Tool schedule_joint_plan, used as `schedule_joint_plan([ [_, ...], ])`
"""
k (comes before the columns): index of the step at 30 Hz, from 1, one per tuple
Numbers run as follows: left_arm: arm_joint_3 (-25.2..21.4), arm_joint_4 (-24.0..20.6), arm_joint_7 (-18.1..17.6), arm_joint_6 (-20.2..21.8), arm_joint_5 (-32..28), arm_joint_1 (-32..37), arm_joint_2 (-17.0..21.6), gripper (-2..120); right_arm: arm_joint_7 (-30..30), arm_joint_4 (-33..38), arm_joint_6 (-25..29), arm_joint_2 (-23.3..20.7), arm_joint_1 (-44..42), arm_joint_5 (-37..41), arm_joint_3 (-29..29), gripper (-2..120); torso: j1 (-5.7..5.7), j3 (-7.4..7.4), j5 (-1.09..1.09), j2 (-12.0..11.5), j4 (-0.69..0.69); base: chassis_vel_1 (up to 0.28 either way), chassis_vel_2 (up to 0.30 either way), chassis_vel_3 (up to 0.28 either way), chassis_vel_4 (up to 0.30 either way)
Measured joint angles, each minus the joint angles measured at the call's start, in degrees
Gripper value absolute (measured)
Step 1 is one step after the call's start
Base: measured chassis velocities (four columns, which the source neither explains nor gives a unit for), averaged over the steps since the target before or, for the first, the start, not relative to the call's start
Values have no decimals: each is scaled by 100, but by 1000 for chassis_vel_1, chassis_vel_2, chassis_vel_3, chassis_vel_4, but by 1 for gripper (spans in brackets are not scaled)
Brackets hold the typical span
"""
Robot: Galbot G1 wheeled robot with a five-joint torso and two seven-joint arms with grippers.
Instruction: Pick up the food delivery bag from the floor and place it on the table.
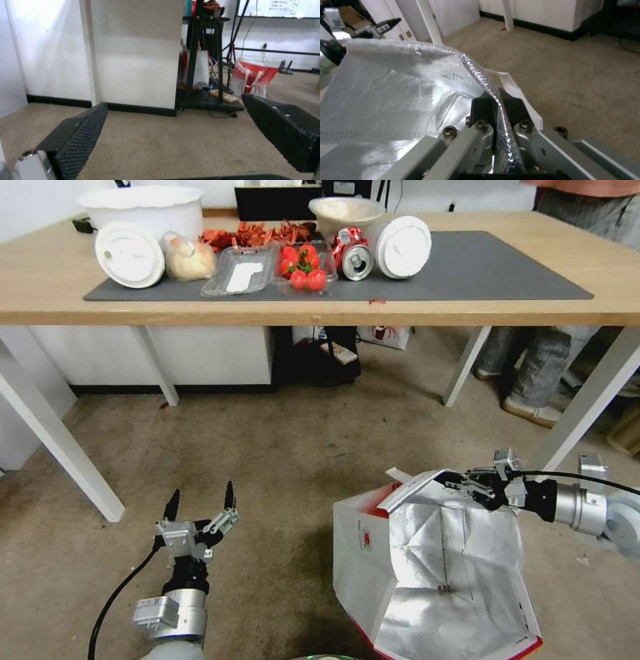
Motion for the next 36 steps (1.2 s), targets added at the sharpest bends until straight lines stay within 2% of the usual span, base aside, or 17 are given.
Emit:
schedule_joint_plan([
  [16,-1,-8,2,-3,-13,-1,21,100,151,338,-256,-230,-70,963,161,0,0,0,0,0,0,0,0,0,0],
  [36,25,-37,-21,-23,-14,-19,5,100,63,438,-300,-257,-161,978,181,0,0,0,0,0,0,0,0,0,0],
])
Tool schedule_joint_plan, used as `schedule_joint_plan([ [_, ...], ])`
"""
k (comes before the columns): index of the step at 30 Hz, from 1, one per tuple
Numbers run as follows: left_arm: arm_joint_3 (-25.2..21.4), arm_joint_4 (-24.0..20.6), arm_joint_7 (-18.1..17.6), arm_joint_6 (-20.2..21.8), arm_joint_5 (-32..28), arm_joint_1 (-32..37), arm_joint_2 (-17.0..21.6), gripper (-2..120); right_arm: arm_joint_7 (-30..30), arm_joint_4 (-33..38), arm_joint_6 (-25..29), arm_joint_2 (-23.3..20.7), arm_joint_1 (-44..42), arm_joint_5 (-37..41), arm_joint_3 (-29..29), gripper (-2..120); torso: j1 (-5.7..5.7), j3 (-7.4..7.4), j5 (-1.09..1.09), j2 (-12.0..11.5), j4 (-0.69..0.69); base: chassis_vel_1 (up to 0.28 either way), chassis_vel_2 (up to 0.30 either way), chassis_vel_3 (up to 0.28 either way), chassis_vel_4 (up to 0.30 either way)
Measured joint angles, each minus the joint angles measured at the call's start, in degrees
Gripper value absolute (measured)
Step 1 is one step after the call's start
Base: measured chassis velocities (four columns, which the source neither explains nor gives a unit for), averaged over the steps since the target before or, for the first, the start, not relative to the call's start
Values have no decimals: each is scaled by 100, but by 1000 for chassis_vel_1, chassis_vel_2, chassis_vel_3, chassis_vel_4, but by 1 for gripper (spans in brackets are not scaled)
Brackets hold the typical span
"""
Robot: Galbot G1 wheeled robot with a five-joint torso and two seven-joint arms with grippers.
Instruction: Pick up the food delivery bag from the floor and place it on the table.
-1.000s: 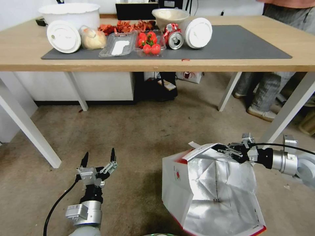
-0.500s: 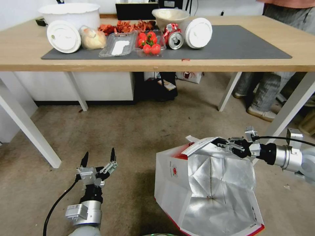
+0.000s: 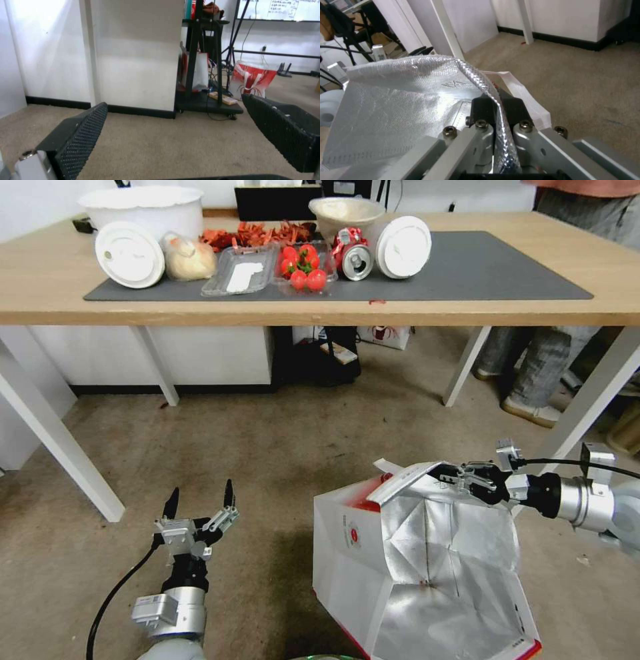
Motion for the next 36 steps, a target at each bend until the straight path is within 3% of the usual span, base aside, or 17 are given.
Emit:
schedule_joint_plan([
  [17,2,-61,9,-50,-20,34,12,100,-59,168,16,-23,-174,-26,80,0,3,16,0,24,0,0,0,0,0],
  [36,-36,-94,45,5,-31,32,86,100,-95,255,51,57,-289,-130,130,0,34,442,0,481,0,0,0,0,0],
])
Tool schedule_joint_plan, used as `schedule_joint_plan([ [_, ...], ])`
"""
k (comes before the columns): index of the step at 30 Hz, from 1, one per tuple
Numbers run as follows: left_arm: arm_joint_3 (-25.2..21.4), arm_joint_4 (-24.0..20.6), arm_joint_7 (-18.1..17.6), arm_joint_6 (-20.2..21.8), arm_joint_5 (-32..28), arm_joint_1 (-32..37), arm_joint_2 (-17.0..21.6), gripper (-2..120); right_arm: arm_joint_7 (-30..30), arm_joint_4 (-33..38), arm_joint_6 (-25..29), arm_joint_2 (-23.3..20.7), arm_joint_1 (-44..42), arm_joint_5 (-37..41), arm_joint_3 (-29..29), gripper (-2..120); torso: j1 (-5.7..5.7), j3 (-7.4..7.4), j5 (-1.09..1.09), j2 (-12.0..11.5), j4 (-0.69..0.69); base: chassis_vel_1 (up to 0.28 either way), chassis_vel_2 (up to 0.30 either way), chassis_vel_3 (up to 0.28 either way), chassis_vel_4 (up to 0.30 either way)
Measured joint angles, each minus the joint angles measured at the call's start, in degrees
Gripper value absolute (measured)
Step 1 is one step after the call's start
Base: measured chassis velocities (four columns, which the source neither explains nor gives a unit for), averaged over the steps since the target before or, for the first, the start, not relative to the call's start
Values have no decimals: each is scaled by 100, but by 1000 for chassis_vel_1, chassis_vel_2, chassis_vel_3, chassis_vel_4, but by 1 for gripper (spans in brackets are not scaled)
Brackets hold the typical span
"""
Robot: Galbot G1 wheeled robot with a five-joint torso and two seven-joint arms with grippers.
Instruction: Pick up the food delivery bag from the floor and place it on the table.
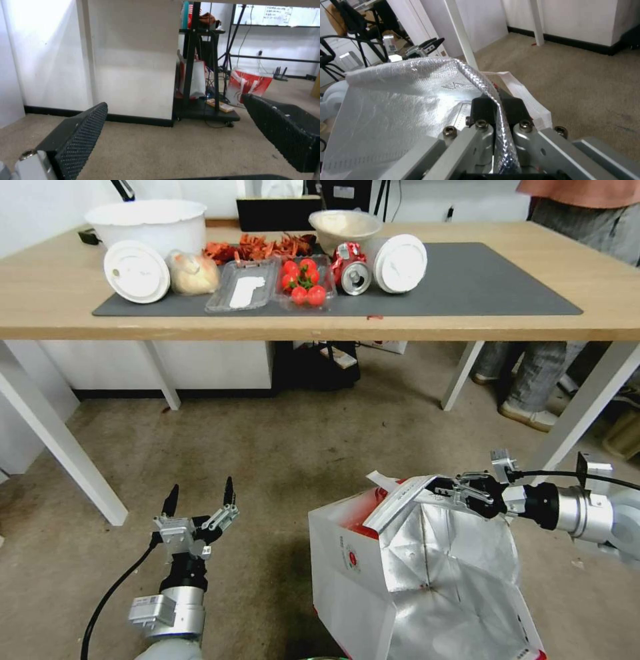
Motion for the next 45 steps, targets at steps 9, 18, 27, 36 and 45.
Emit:
schedule_joint_plan([
  [9,15,34,-15,13,11,-12,-3,100,-16,12,11,20,-4,-21,-15,0,34,201,0,234,1,0,0,0,0],
  [18,16,113,-15,26,29,-40,-10,100,-22,11,14,-13,20,-20,-46,0,79,351,0,428,0,0,0,0,0],
  [27,32,124,-21,31,50,-49,-32,100,-36,15,14,-37,16,-4,-58,0,129,513,0,639,0,0,0,0,0],
  [36,45,112,-51,23,73,-34,-46,100,-68,30,34,-28,-20,-26,-48,0,199,700,0,897,0,0,0,0,0],
  [45,54,108,-95,-3,116,-23,-59,100,-167,41,38,-27,-60,-8,-18,0,259,855,0,1109,0,0,0,0,0],
])
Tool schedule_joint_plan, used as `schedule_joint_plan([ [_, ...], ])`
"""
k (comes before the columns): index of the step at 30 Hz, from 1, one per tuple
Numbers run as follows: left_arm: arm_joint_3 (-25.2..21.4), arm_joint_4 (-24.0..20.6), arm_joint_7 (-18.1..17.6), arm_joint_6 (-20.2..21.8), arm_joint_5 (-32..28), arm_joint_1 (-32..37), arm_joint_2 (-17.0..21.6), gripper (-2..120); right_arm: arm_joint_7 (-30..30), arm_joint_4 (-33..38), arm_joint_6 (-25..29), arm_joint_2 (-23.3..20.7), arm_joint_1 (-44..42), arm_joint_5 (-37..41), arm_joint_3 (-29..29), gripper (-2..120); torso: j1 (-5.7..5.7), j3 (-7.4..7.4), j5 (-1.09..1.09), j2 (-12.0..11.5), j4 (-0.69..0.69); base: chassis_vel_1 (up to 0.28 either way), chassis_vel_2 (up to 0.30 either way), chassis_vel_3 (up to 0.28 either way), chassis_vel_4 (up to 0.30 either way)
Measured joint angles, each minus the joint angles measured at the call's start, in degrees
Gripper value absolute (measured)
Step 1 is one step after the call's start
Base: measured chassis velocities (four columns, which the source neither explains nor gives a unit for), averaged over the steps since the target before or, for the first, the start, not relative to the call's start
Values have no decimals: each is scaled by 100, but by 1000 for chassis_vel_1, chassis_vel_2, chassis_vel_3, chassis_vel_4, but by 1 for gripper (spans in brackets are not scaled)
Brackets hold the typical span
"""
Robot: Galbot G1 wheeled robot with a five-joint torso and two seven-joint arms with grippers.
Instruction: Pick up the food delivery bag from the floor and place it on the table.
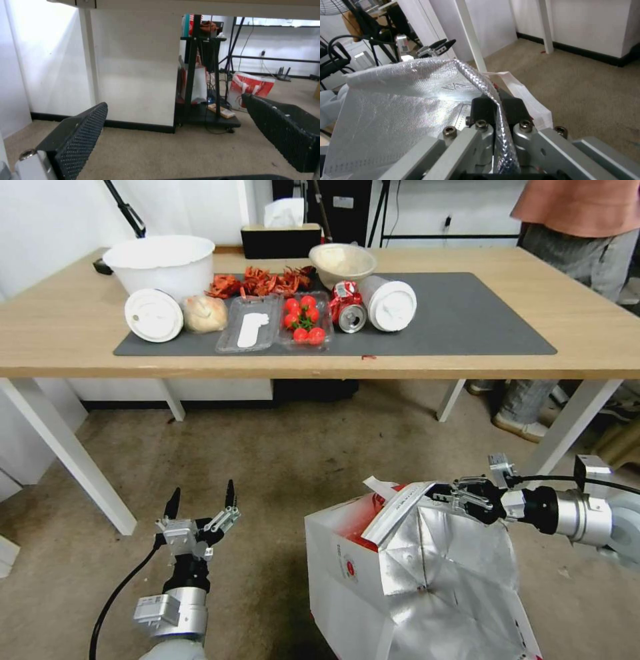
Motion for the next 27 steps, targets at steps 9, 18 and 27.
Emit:
schedule_joint_plan([
  [9,3,-22,-22,-9,16,16,-4,100,27,55,-11,16,-23,25,12,0,63,143,0,207,0,0,0,0,0],
  [18,9,-38,-65,-6,17,19,2,100,78,110,-16,51,-58,51,26,0,135,288,0,424,0,0,0,0,0],
  [27,15,-54,-84,11,10,7,-17,100,99,133,-16,53,-57,57,38,0,195,409,0,606,0,0,0,0,0],
])
